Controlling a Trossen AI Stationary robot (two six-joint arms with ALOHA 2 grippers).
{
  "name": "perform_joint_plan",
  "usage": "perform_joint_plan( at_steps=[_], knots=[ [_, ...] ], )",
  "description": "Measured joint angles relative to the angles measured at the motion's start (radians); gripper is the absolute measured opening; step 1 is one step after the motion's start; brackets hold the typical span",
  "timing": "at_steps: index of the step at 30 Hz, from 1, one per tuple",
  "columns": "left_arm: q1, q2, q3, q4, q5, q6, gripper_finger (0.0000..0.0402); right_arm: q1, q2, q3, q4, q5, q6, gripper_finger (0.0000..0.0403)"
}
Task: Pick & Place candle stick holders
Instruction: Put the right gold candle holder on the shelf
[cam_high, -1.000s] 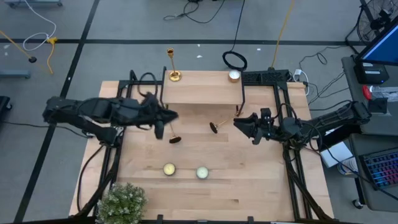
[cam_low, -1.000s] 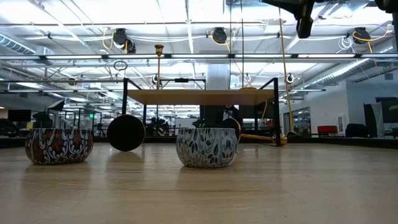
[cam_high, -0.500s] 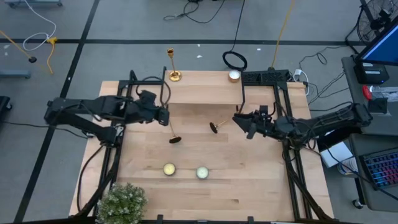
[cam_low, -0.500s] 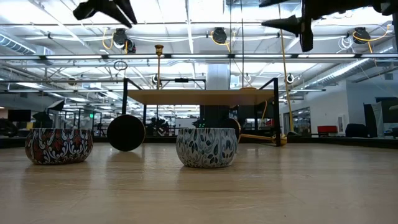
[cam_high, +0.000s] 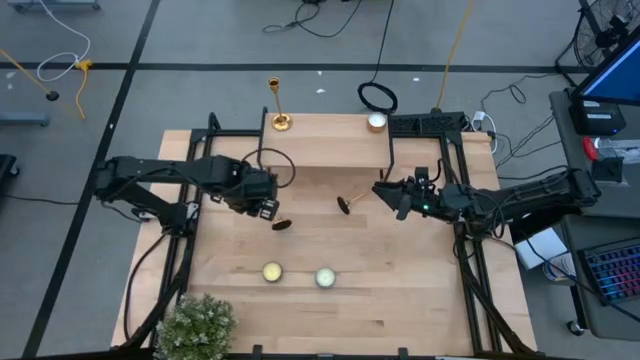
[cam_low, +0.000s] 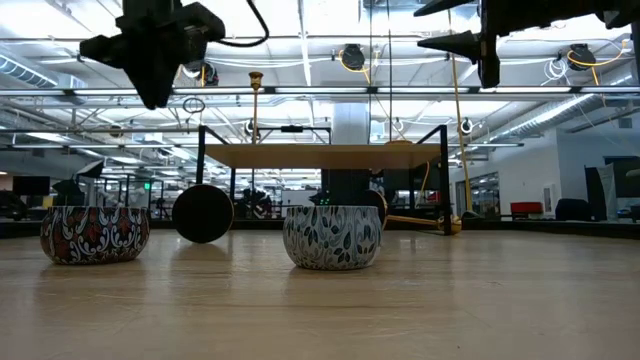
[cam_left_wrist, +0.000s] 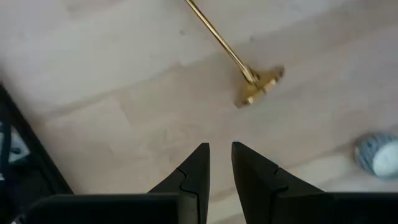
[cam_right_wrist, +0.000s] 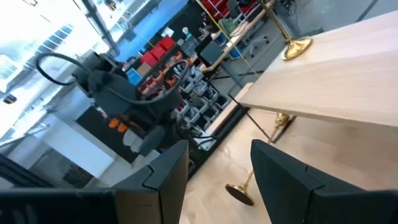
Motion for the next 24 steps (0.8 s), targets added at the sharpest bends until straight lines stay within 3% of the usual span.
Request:
perform_joint_plan(
  at_steps=[10, 20, 24],
  knots=[
    [-0.011, 0.024, 0.0, 0.001, 0.049, 0.007, 0.0072, -0.001, 0.0, 0.0, -0.096, -0.022, 0.037, 0.0171],
    [-0.013, 0.024, 0.0, 0.0, 0.049, 0.026, 0.0072, -0.012, 0.005, 0.0, -0.551, -0.074, 0.482, 0.0144],
    [-0.033, 0.024, 0.0, 0.0, 0.035, 0.04, 0.0072, -0.017, 0.045, 0.0, -0.586, -0.131, 0.637, 0.0138]
  ],
)
